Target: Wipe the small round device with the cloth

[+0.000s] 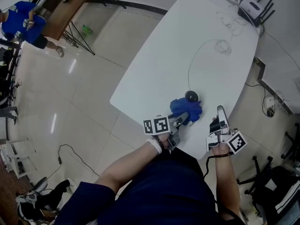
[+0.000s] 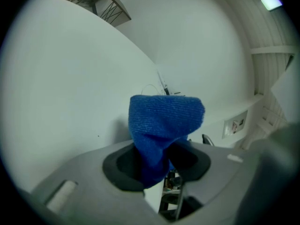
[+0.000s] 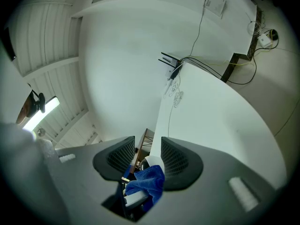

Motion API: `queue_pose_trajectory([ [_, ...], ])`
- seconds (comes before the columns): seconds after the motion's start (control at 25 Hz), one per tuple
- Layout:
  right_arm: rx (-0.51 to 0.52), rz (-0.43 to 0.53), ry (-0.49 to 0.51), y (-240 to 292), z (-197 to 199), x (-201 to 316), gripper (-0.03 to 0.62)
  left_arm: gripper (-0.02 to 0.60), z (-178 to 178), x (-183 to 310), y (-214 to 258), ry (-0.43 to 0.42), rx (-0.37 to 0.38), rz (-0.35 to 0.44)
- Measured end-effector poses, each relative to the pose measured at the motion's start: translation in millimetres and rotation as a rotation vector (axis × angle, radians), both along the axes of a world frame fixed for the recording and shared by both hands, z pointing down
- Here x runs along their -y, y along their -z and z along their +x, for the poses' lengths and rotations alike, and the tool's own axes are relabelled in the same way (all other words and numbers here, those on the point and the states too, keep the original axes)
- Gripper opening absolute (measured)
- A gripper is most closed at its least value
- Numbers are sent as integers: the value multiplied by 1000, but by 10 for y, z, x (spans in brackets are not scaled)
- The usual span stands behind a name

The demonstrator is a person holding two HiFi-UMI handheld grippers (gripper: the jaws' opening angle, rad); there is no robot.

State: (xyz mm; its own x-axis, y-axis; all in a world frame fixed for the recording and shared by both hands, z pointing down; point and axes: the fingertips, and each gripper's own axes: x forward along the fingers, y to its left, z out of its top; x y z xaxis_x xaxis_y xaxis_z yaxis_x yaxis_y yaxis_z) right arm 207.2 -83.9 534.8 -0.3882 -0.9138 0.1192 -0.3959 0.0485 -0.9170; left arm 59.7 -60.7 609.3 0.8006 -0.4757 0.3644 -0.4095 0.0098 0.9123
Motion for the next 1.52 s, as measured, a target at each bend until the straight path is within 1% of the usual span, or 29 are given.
queue_pose_trajectory([
  [0.2,6,3,4,-1,-33,47,179,153,-64,-34,-215,51,46,-154],
  [0.28,8,9,5,15,-56,17,178,152,-92,-49,-249,71,43,-185],
  [0.4,3,5,3,10,-61,-83,176,146,-110,-78,-247,103,23,-209],
  [0.48,-8,2,-3,-1,-53,-162,176,143,-136,-120,-269,112,34,-223],
  [0.6,-16,6,-15,8,-58,-262,173,141,-221,-185,-299,92,100,-222],
  [0.68,-18,12,-21,39,-58,-311,172,140,-302,-195,-238,65,170,-184],
  [0.72,-19,14,-25,55,-51,-327,170,138,-345,-173,-167,50,207,-146],
  [0.8,-25,22,-32,89,-31,-345,169,133,-420,-79,54,14,279,-29],
  [0.84,-28,28,-35,110,-22,-350,169,132,-458,-19,189,-8,325,47],
  [0.88,-29,34,-37,129,-17,-351,169,132,-500,47,328,-36,387,132],
  [1.0,-31,47,-41,170,-20,-353,169,132,-580,249,679,-150,640,433],
  [1.08,-29,56,-40,196,-40,-358,167,132,-580,379,800,-230,811,633],
  [1.16,-24,58,-40,212,-60,-367,167,132,-511,480,912,-299,937,802],
  [1.28,-27,62,-43,230,-53,-370,167,131,-241,524,1118,-416,1072,1057],
  [1.36,-26,60,-50,224,-33,-370,167,130,-7,466,1181,-509,1134,1216],
  [1.52,-23,45,-71,176,19,-385,167,127,361,180,999,-730,1234,1454],
])
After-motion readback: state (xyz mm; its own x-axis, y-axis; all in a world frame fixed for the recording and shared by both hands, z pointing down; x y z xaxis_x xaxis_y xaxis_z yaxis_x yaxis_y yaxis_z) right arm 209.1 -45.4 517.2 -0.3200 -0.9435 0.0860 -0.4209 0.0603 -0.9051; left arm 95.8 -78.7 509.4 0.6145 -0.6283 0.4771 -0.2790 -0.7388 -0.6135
